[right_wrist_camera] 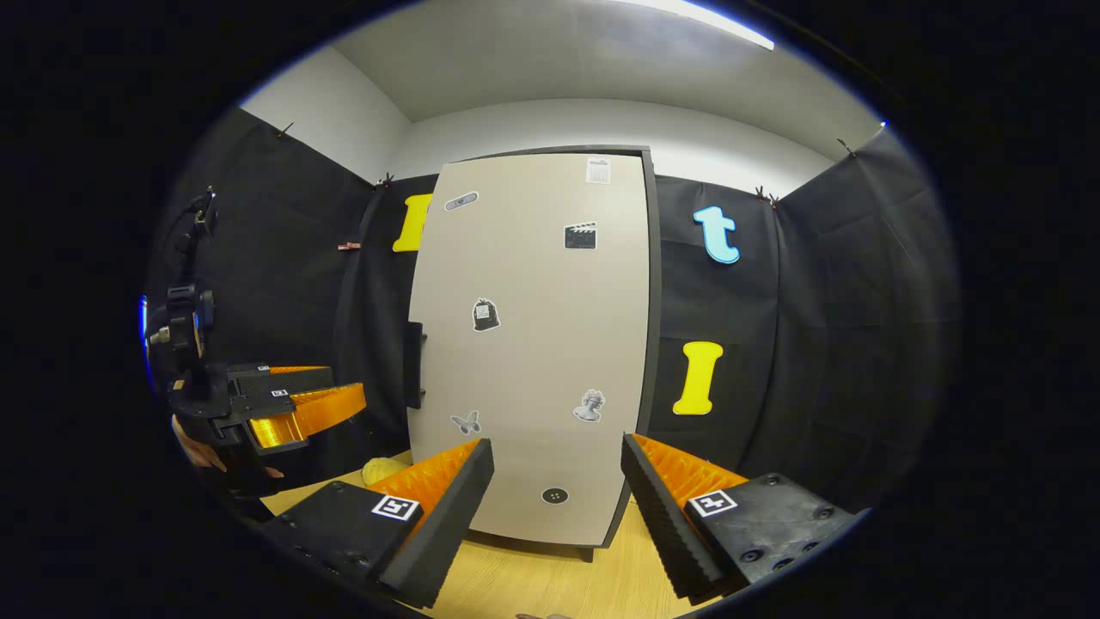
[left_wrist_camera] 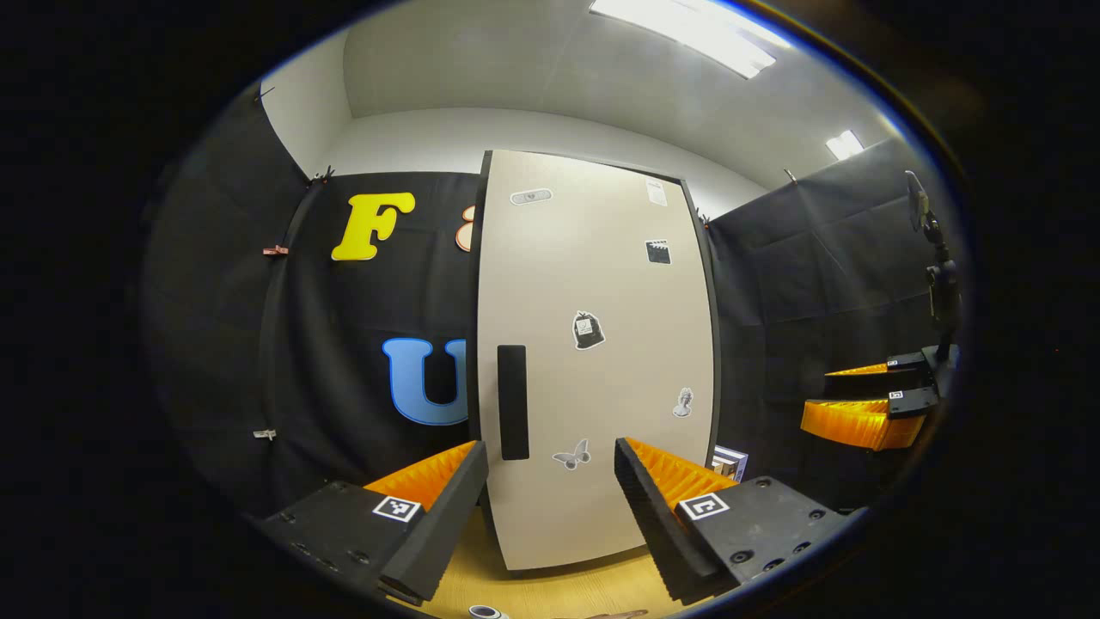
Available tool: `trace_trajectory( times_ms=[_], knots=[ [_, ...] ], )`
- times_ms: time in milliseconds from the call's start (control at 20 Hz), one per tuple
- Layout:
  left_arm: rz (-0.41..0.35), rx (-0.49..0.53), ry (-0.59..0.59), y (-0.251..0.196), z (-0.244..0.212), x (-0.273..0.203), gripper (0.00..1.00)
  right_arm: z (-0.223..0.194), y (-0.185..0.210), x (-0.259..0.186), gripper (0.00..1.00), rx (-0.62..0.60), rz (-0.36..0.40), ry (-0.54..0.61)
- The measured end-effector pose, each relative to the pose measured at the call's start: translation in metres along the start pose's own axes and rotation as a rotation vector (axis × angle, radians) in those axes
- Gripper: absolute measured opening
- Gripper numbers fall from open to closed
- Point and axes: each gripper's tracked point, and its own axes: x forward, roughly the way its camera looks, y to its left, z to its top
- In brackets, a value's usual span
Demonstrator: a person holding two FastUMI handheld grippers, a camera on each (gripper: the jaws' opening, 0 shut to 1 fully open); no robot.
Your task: Open the cabinet door with the right hand, grasp the bottle in the cabinet with the left hand and place it on the coaster, then close the cabinet door with the right hand.
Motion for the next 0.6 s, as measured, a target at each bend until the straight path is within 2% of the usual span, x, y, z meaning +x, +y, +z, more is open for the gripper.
trace_trajectory(
  times_ms=[600],
  knots=[
    [0.013, 0.002, 0.004, 0.0033, -0.001, 0.0013, 0.93, -0.0018, -0.0021, 0.0045, 0.98, -0.007, -0.002, 0.01]
  ],
)
